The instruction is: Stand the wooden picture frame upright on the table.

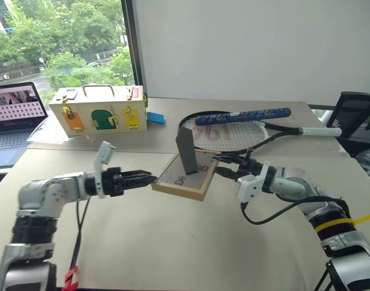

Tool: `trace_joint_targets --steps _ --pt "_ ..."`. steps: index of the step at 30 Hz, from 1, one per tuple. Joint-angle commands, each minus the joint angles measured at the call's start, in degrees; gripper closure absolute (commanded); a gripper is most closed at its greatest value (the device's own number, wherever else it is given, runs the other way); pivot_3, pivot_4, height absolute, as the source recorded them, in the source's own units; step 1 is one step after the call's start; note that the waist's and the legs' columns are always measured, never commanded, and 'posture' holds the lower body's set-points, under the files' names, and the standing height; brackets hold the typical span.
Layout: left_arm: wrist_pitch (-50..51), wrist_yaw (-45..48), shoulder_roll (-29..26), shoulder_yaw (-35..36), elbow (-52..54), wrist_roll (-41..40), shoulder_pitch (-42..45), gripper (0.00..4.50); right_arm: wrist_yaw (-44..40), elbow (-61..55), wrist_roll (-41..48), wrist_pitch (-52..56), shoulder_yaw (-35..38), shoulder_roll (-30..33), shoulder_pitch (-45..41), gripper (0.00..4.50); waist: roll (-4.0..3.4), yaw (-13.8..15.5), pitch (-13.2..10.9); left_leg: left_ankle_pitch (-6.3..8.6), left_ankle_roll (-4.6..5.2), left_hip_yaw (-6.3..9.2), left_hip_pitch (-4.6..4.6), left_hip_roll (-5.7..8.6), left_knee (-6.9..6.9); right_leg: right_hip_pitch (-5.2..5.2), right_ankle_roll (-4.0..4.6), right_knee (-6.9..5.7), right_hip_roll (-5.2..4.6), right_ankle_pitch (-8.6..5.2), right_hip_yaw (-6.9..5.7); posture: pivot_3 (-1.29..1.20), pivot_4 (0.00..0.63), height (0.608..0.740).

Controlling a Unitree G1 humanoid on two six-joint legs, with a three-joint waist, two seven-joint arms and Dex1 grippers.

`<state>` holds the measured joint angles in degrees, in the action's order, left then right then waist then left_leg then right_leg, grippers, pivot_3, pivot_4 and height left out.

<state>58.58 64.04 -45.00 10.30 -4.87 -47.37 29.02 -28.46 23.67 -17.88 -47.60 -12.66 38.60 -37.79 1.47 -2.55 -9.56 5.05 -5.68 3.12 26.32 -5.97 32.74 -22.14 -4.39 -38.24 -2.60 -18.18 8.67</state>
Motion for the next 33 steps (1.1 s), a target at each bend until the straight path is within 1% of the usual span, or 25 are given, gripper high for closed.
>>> trace_joint_targets --steps 1,2,3,4,5,6,10,12,14,17,23,26,29,33 --pt "-3.29 -1.47 -0.56 5.3 3.05 -0.6 -2.42 0.0 -6.0 -2.49 14.55 8.43 2.73 -2.84 -2.22 3.28 0.01 0.19 -0.01 0.0 0.0 0.0 0.0 0.0 0.01 0.02 0.0 0.0 0.0 0.0 -0.01 0.0 0.15 0.739" --pt "-3.66 -2.02 -0.58 6.61 3.55 -0.9 -3.22 0.0 -7.73 -2.9 17.01 10.78 2.88 -3.51 -2.27 3.29 0.03 0.1 -0.02 -0.01 0.01 0.0 0.0 0.0 0.01 0.02 0.0 0.0 0.0 0.0 -0.01 0.0 0.15 0.739" --pt "-4.4 -3.16 -0.36 8.83 5.24 -1.29 -5.2 0.0 -11.27 -4.65 23.09 18.35 3.11 -5.38 -1.81 3.3 0.03 0.1 -0.02 -0.01 0.01 0.01 0.0 -0.01 0.02 0.02 0.0 -0.01 0.01 0.0 -0.01 0.0 0.15 0.739" --pt "-5.67 -4.67 -0.11 9.87 7.11 -0.51 -7.23 0.0 -14.23 -7.11 30.49 28.73 3.59 -7.43 -1.11 3.3 0.03 0.08 -0.02 -0.01 0.01 0.01 0.0 -0.01 0.01 0.02 0.0 -0.02 0.01 0.0 -0.01 0.0 0.15 0.739" --pt "-6.51 -5.78 0.13 10.42 8.49 0.08 -8.64 0.0 -16.19 -9.05 35.53 36.22 4.08 -8.75 -0.54 3.3 0.03 0.0 -0.02 -0.01 0.01 0.01 0.0 -0.03 0.01 0.02 0.0 -0.02 0.01 0.0 -0.01 0.0 0.15 0.739" --pt "-7.99 -6.81 0.51 10.72 10.32 1.0 -10.32 0.0 -16.4 -10.2 39.09 43.18 4.98 -10.24 -0.46 3.3 0.03 0.01 -0.02 -0.01 0.01 0.01 0.0 -0.06 -0.01 0.02 0.01 -0.05 0.02 0.0 -0.01 0.0 0.15 0.739" --pt "-13.36 -9.46 1.67 10.3 16.43 3.8 -15.52 0.0 -17.07 -13.62 46.8 62.78 6.7 -12.31 0.26 3.31 0.01 0.37 -0.03 -0.01 0.01 0.01 -0.01 -0.05 0.03 -0.04 0.01 -0.27 0.02 0.0 -0.02 0.0 0.15 0.739" --pt "-15.13 -10.27 1.63 9.76 18.01 5.57 -18.07 0.0 -17.88 -13.75 47.19 68.34 6.16 -12.42 0.79 3.31 0.01 0.59 -0.03 -0.01 0.01 0.0 -0.01 -0.05 0.07 -0.05 0.02 -0.29 0.03 0.0 -0.03 0.0 0.15 0.739" --pt "-16.31 -9.72 1.53 9.03 18.99 6.42 -20.64 0.0 -19.27 -12.87 46.42 71.4 4.99 -12.41 1.92 3.32 0.01 0.58 -0.03 -0.01 0.01 -0.01 -0.01 -0.05 0.08 -0.07 0.02 -0.28 0.02 0.0 -0.02 0.0 0.15 0.739" --pt "-18.59 -9.87 2.11 8.29 18.86 7.81 -22.31 0.0 -19.87 -13.25 48.43 76.47 6.36 -13.92 2.97 3.32 0.01 0.53 -0.03 0.0 0.03 -0.02 -0.01 -0.05 0.06 -0.12 0.04 -0.27 0.03 -0.03 -0.02 0.0 0.15 0.739" --pt "-18.85 -10.09 2.4 8.16 18.16 7.13 -22.63 0.0 -21.17 -17.15 52.43 88.38 5.98 -15.39 5.92 3.33 0.01 0.05 -0.03 0.0 0.03 -0.02 -0.01 -0.05 0.05 -0.13 0.04 -0.3 0.04 -0.03 -0.01 0.0 0.15 0.739" --pt "-19.44 -10.02 2.41 7.63 17.18 7.81 -22.15 0.0 -20.28 -18.17 54.12 93.23 6.16 -16.81 6.74 3.33 0.01 -0.14 -0.03 0.01 0.05 -0.02 -0.01 -0.06 0.04 -0.14 0.05 -0.3 0.04 -0.04 -0.01 0.0 0.15 0.739" --pt "-19.71 -10.25 2.49 7.11 16.81 7.81 -21.69 0.0 -20.11 -18.2 52.54 92.8 5.69 -17.6 7.1 3.33 0.02 -0.09 -0.02 0.01 0.05 -0.01 -0.02 -0.06 0.05 -0.13 0.05 -0.3 0.04 -0.04 -0.01 0.0 0.15 0.739" --pt "-21.44 -10.76 3.08 7.05 16.43 8.29 -21.12 0.0 -21.05 -19.04 49.05 88.89 3.92 -17.15 7.63 3.33 0.04 -0.11 -0.01 0.01 0.05 -0.02 -0.02 -0.06 0.06 -0.14 0.05 -0.3 0.05 -0.04 -0.01 0.0 0.15 0.739"
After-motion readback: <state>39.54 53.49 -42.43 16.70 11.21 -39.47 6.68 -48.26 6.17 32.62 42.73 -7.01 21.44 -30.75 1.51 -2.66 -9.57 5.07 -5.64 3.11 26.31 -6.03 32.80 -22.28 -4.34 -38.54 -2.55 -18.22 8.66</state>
